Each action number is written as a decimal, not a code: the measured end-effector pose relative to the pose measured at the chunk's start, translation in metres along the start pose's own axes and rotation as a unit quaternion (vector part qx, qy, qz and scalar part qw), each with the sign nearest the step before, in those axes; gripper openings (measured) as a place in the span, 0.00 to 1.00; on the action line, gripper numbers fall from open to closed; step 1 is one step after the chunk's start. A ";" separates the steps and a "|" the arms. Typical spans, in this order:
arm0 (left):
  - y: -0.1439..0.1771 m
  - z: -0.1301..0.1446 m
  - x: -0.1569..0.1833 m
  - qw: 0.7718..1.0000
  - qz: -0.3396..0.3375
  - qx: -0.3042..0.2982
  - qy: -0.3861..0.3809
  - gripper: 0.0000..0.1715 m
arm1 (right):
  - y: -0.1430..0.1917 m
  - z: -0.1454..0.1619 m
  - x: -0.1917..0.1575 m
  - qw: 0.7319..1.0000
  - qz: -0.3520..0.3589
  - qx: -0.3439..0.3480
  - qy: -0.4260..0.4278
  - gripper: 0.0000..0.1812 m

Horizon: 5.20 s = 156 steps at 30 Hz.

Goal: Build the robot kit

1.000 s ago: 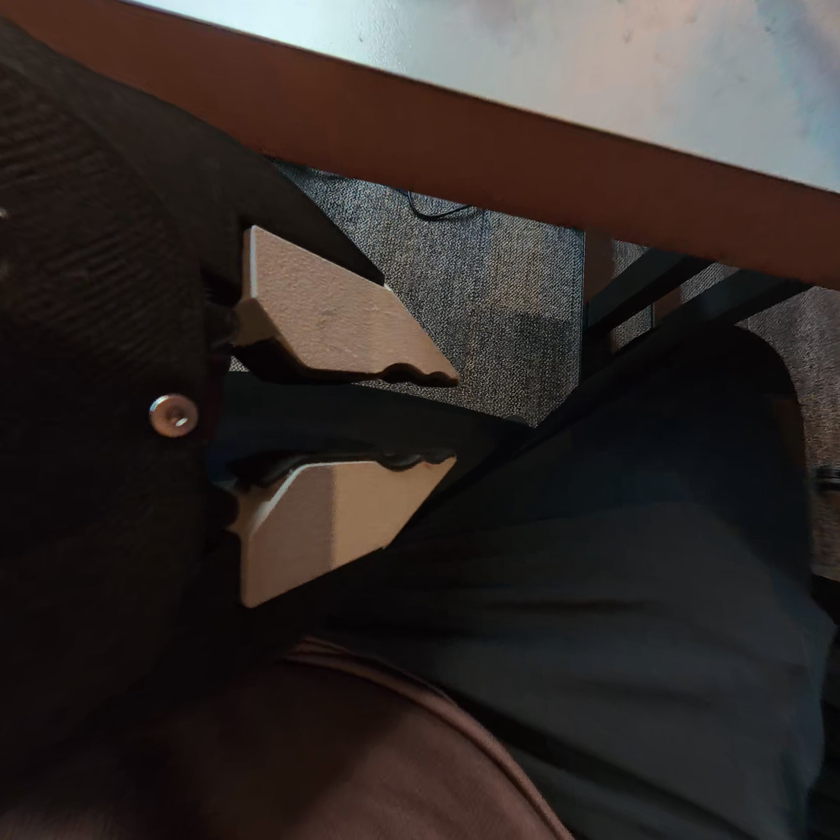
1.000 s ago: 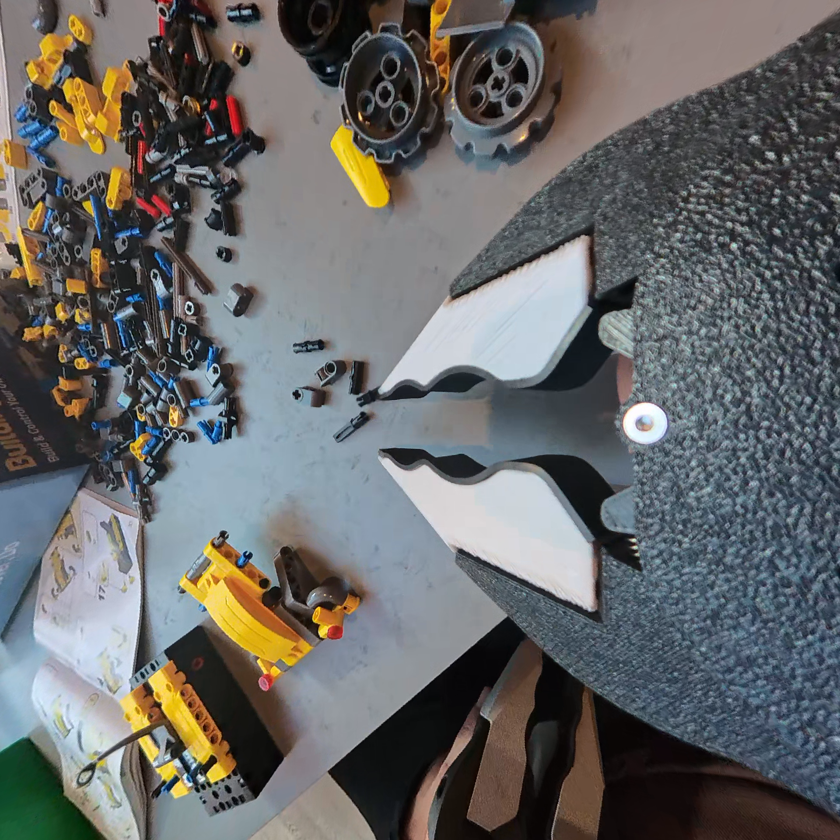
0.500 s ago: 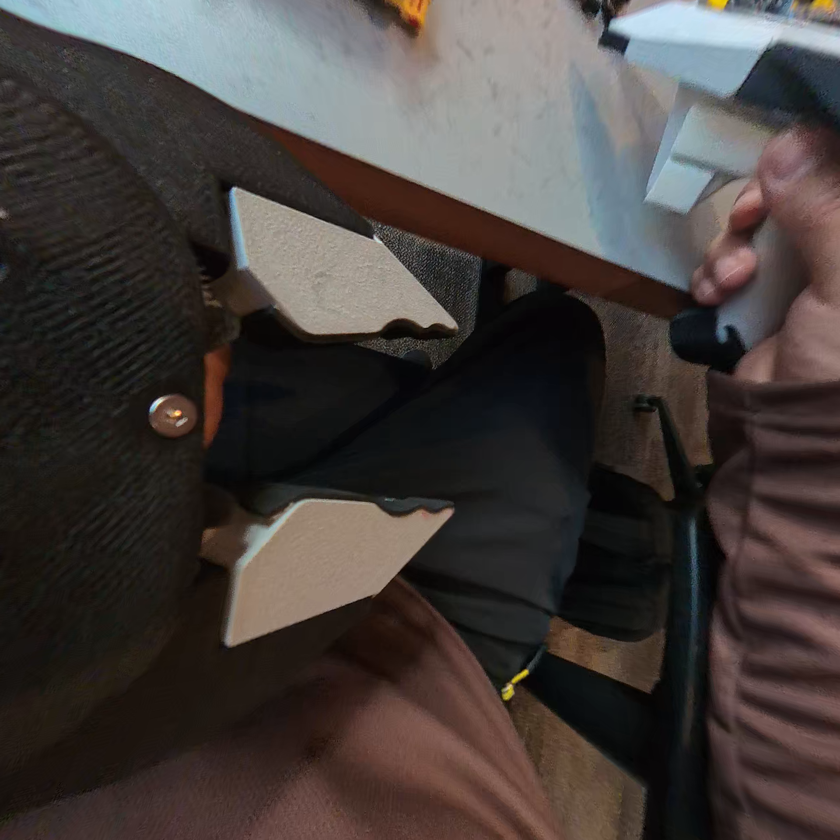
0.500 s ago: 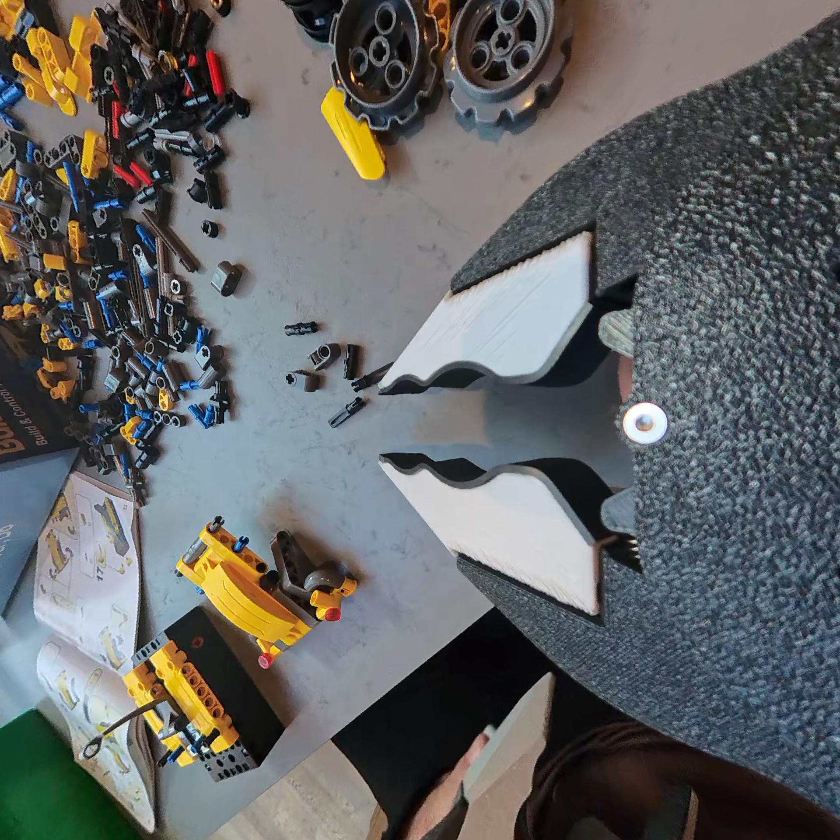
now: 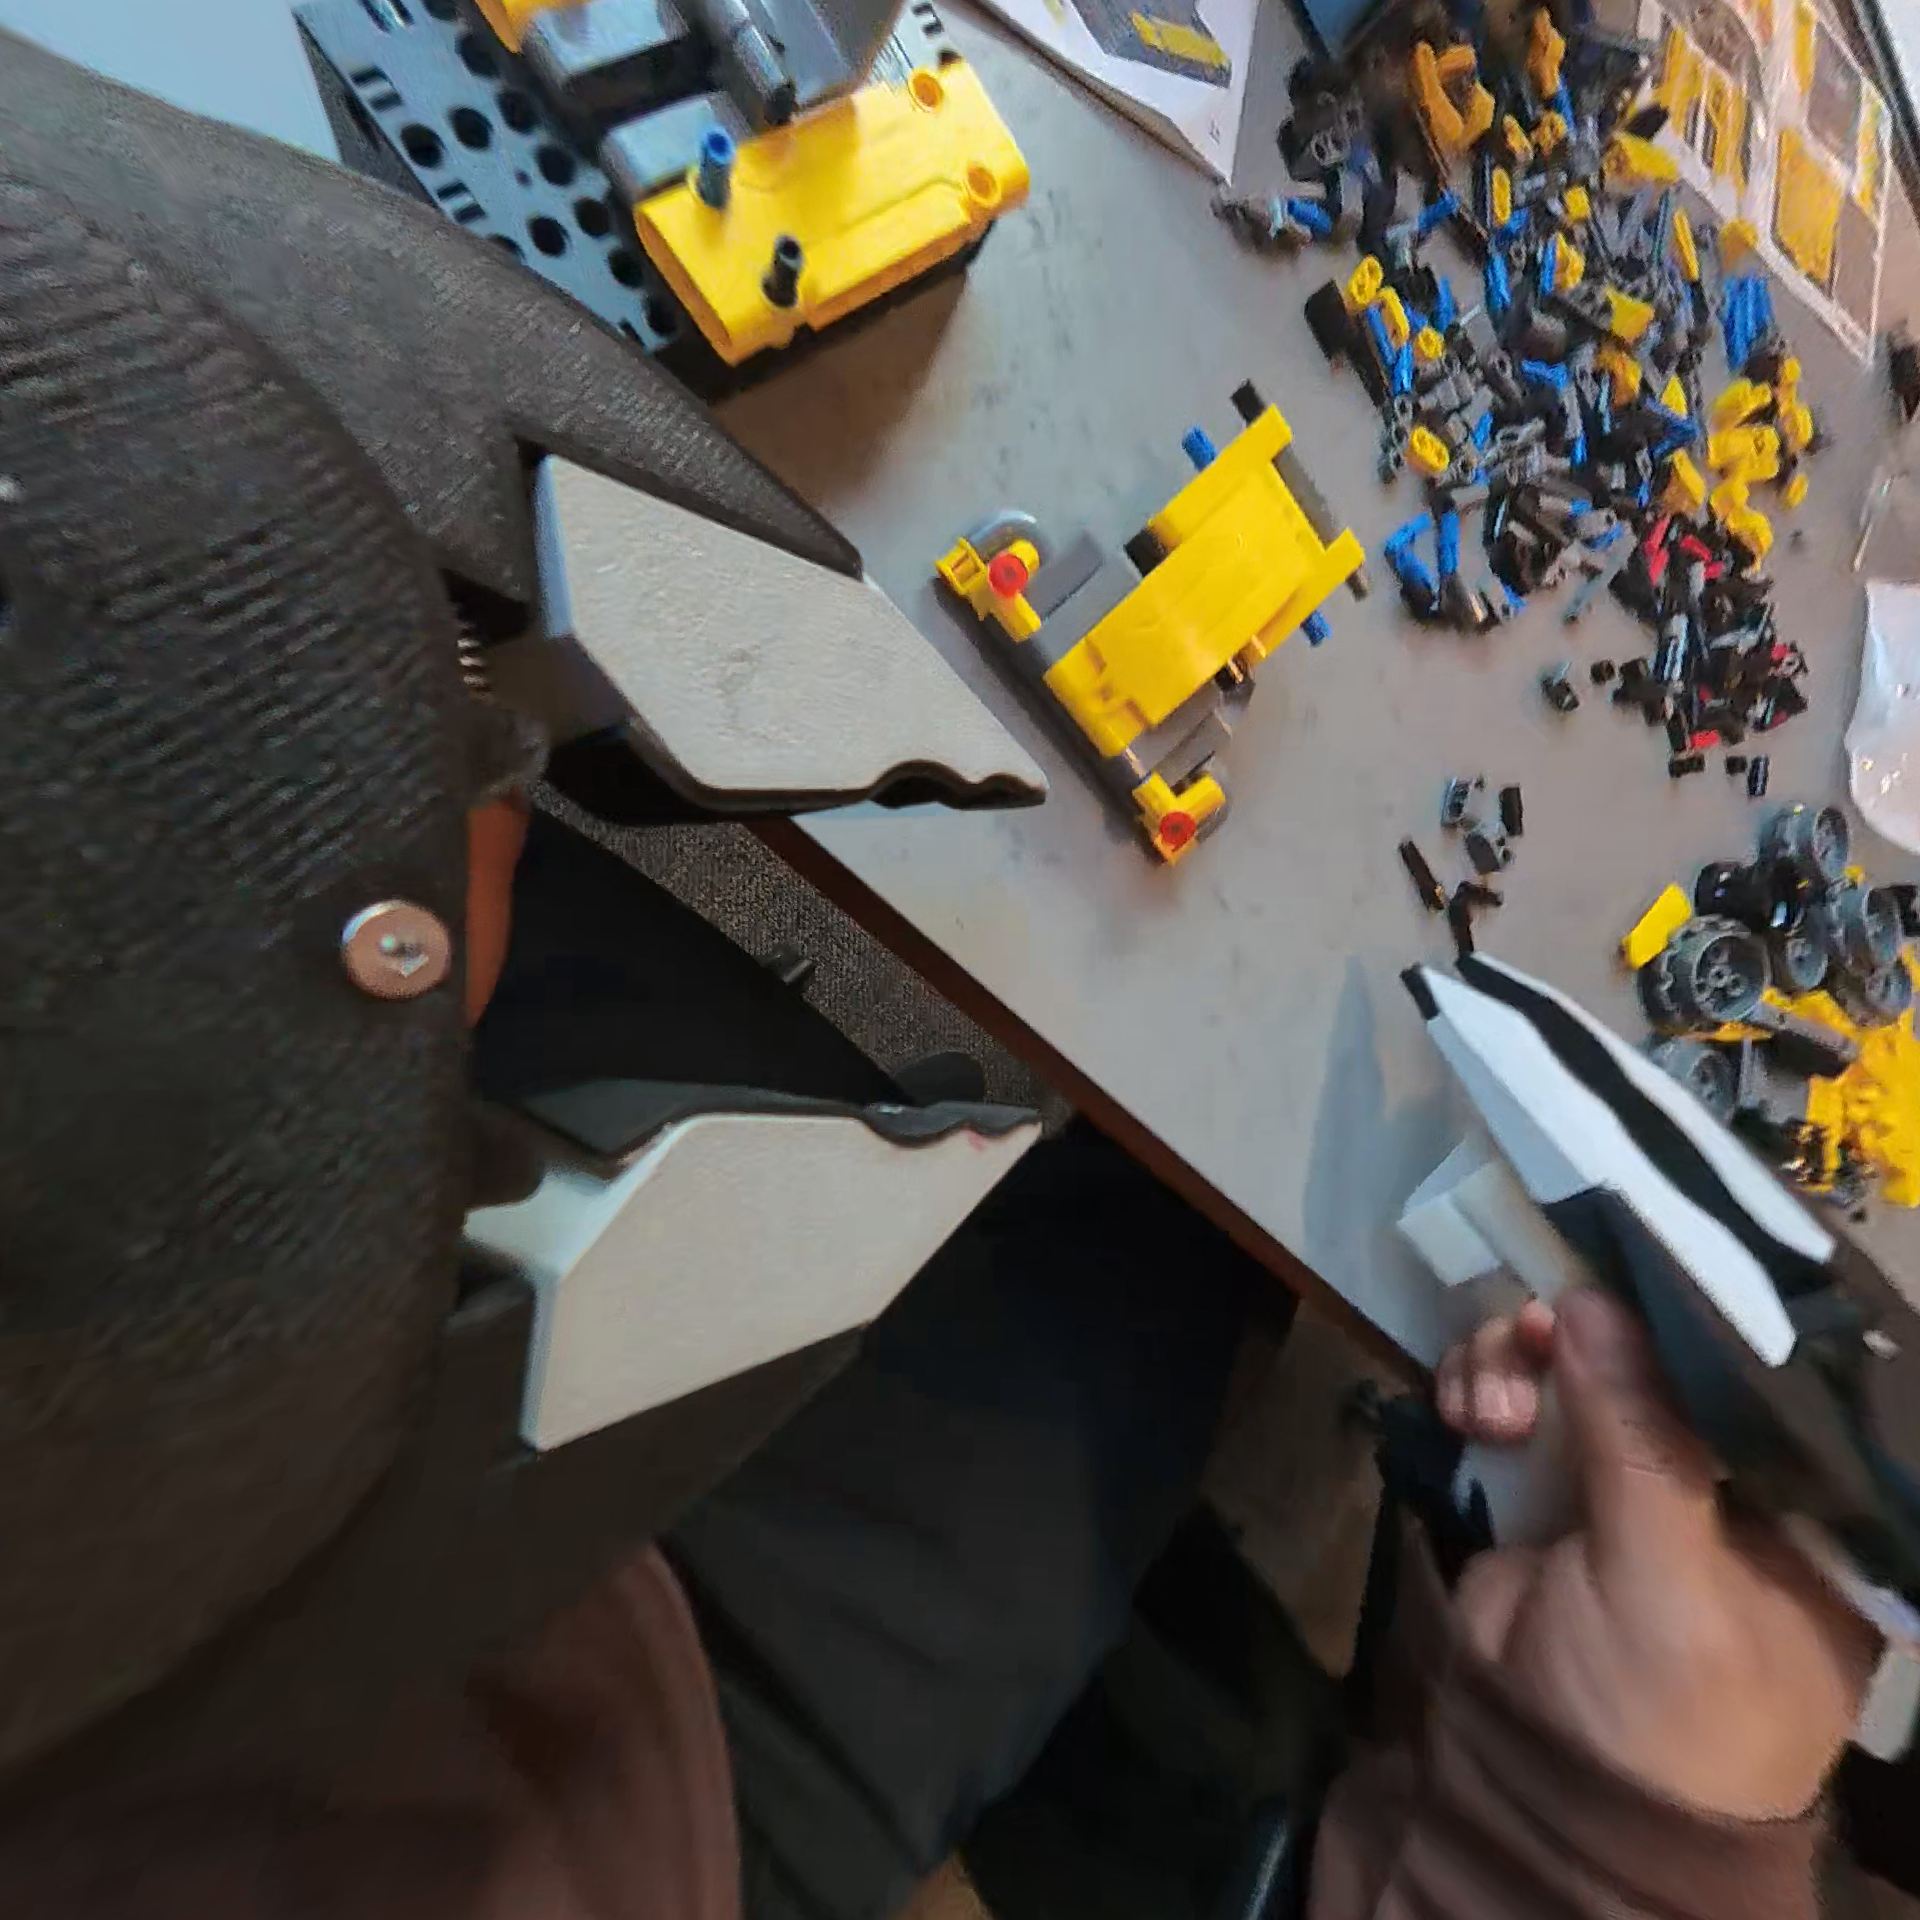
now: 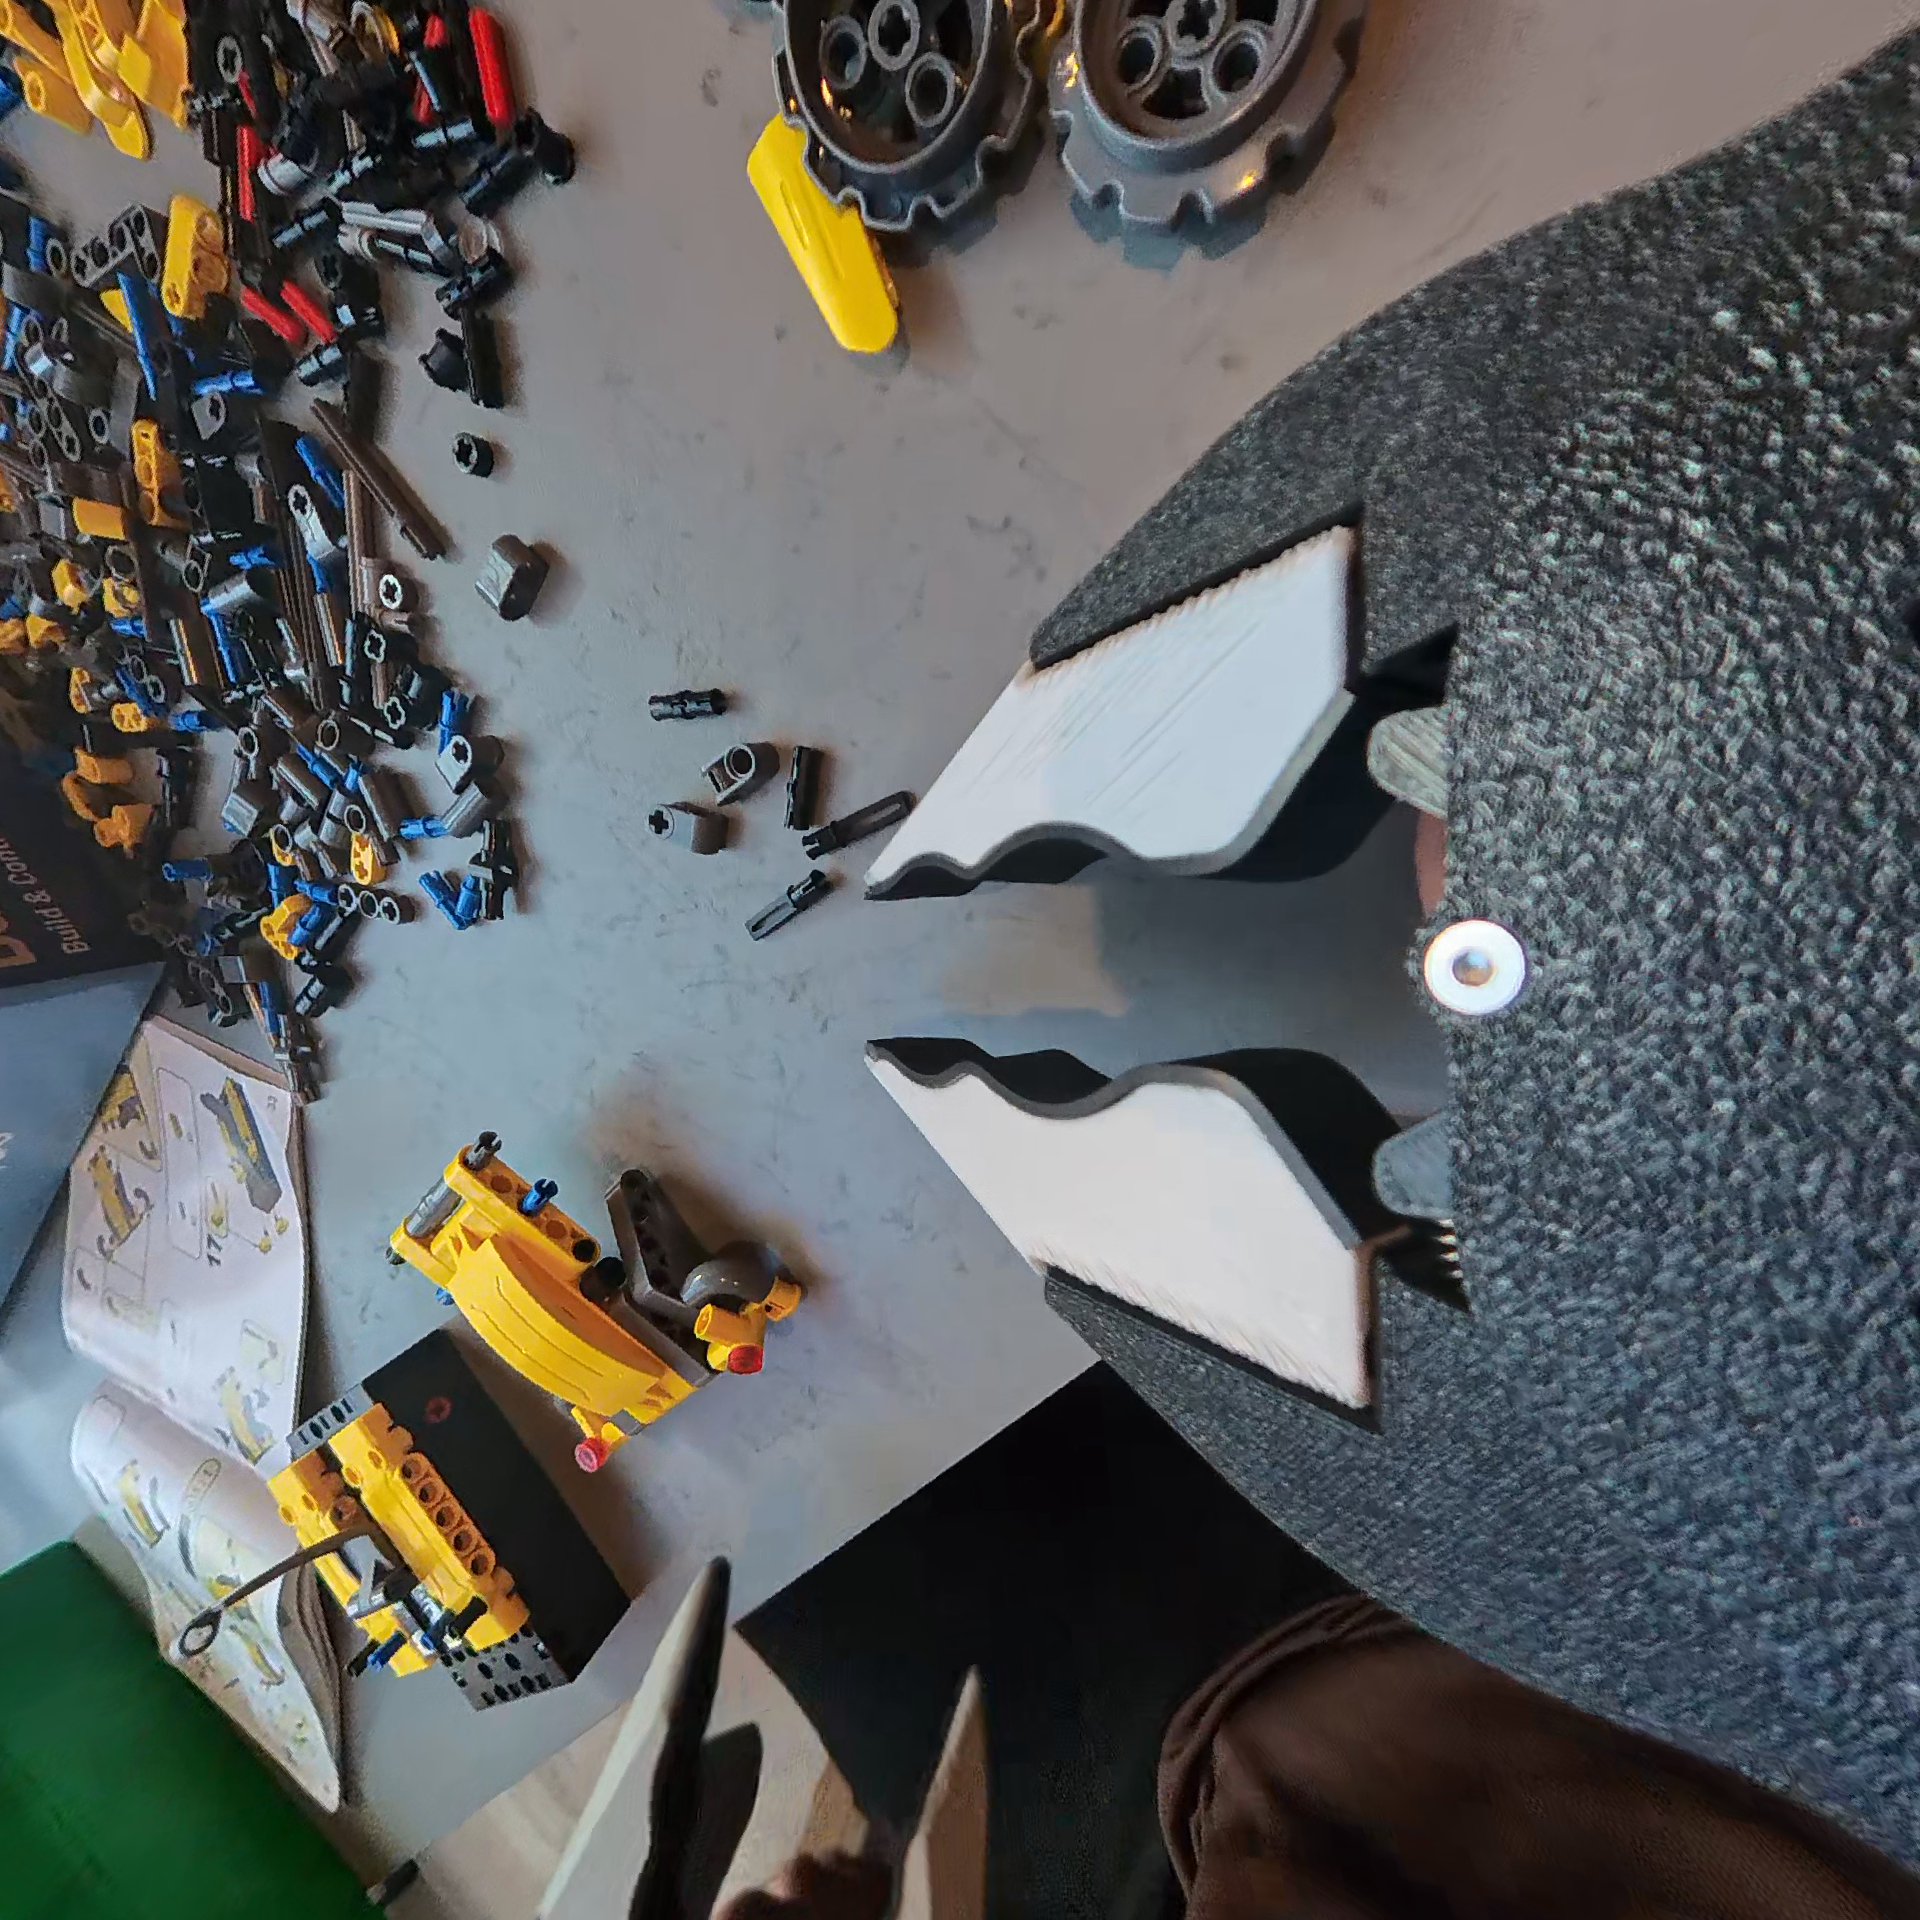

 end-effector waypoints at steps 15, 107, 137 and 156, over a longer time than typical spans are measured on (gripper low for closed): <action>-0.010 -0.017 -0.047 0.995 -0.062 -0.051 0.058 0.37 | 0.000 0.001 -0.002 1.000 0.002 -0.001 0.010 0.13; -0.020 0.017 -0.012 0.994 -0.039 0.102 0.002 0.15 | -0.015 -0.003 -0.051 0.992 -0.083 -0.001 0.098 0.14; -0.007 0.015 -0.011 0.989 -0.033 0.141 0.006 0.18 | -0.019 -0.004 -0.067 0.986 -0.105 0.007 0.127 0.13; -0.028 0.018 0.014 0.991 0.057 0.116 -0.025 0.18 | -0.017 -0.006 -0.065 0.981 -0.165 0.000 0.101 0.08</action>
Point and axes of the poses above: each gripper's, where its closed fingertips meet, y back along the fingers, z out of its underside, x = y × z across the jaws, the point moved 6 cm from there along y, back along the fingers, and after that the axes turned 11 degrees about -x, right-handed, at the moved point
